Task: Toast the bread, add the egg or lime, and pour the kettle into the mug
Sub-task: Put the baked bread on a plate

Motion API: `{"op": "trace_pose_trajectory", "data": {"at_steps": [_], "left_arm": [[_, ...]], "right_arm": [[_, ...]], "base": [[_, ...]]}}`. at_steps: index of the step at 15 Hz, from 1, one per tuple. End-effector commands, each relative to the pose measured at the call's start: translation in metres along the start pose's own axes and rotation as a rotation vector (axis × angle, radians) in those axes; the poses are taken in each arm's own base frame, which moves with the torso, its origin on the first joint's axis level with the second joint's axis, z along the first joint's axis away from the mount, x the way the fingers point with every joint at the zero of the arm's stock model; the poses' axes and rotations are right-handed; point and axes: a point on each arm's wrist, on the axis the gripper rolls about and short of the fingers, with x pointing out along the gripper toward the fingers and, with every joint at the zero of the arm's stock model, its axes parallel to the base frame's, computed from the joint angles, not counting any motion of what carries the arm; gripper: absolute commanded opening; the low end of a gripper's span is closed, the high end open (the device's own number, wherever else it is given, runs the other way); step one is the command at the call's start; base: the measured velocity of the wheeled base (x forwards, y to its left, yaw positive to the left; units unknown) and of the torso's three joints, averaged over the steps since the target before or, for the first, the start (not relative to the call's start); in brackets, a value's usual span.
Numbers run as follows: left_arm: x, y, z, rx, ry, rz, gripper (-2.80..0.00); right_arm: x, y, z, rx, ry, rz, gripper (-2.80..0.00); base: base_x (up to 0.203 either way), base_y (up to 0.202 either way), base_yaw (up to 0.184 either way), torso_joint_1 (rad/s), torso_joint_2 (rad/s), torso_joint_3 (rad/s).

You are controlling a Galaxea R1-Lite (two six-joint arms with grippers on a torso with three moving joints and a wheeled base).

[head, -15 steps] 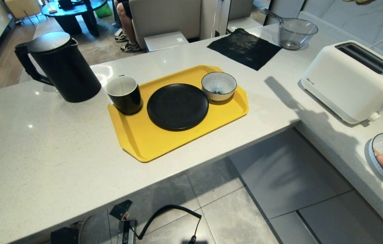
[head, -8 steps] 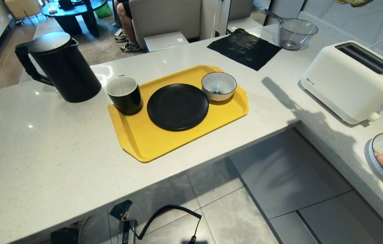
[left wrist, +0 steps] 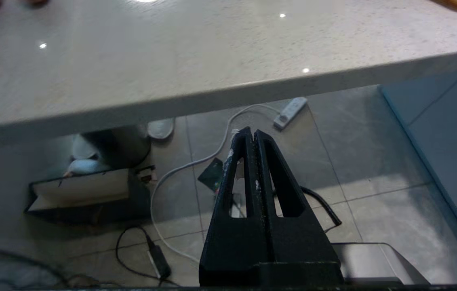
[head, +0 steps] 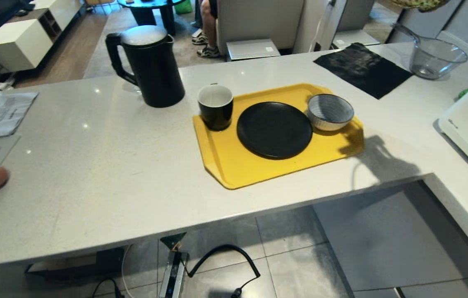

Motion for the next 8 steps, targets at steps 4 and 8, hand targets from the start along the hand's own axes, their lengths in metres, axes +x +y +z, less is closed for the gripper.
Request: {"op": "trace_pose_trajectory", "data": {"at_steps": [4,8], "left_arm": [[0.001,0.000,-0.004,-0.001,0.013,0.001,-2.80],[0.001,0.000,-0.004,-0.001,0.013,0.001,-2.80]], "right_arm": [[-0.004,0.003,-0.011,0.005,0.041,0.012,-2.80],[-0.008,0.009,-0.041,0.026,0.200,0.036,-2.80]], "base": [[0.000,-0.004,0.084,0.003,0.00,0.002],[0.000,0.000,0.000,0.000,0.00,0.000]]}}
